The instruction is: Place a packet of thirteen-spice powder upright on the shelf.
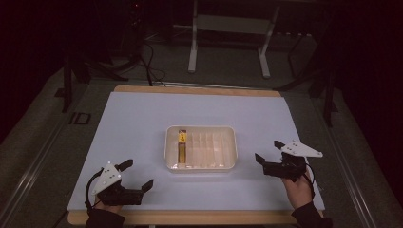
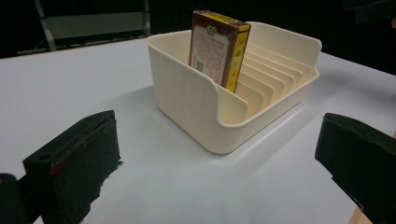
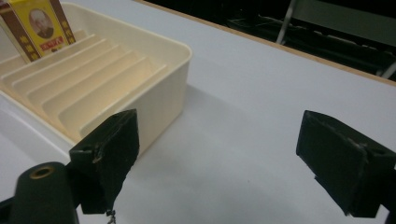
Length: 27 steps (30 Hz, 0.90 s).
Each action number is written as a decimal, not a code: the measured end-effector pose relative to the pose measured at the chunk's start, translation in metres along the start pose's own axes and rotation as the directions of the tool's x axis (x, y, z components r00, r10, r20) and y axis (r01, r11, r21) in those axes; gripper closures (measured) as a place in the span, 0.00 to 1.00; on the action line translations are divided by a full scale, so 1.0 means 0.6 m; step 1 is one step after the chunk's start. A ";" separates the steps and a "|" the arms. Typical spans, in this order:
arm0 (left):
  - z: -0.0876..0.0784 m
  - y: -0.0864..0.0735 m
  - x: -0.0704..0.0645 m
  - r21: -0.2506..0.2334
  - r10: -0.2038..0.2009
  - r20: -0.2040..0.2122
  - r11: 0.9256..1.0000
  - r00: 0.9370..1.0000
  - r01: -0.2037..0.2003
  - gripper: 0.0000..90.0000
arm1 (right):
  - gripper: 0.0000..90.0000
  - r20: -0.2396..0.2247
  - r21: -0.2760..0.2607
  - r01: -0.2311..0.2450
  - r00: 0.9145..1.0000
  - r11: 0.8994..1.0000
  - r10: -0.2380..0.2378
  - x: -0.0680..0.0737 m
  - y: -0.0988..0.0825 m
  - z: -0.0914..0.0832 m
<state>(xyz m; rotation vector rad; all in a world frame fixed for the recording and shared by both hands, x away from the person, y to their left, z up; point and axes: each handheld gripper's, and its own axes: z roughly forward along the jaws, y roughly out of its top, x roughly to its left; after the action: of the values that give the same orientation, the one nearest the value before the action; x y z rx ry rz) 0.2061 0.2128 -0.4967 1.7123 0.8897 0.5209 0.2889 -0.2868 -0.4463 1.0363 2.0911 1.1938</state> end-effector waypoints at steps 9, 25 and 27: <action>0.001 0.000 0.000 0.000 0.002 0.003 1.000 1.000 -0.002 0.00 | 0.15 0.036 0.015 -0.003 0.999 1.000 0.003 -0.009 -0.027 -0.012; 0.001 0.000 0.000 0.000 0.000 0.006 1.000 1.000 0.000 0.00 | 0.15 0.072 0.006 -0.037 0.997 0.999 0.036 -0.028 -0.052 -0.029; 0.001 0.000 -0.001 -0.001 0.000 0.006 1.000 1.000 0.000 0.00 | 0.15 0.070 0.006 -0.037 0.997 0.999 0.036 -0.028 -0.052 -0.029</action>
<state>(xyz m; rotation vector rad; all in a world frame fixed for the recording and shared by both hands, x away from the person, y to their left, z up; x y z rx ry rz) 0.2065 0.2120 -0.4967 1.7123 0.8857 0.5156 0.2744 -0.3186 -0.4640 1.1080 2.0321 1.1510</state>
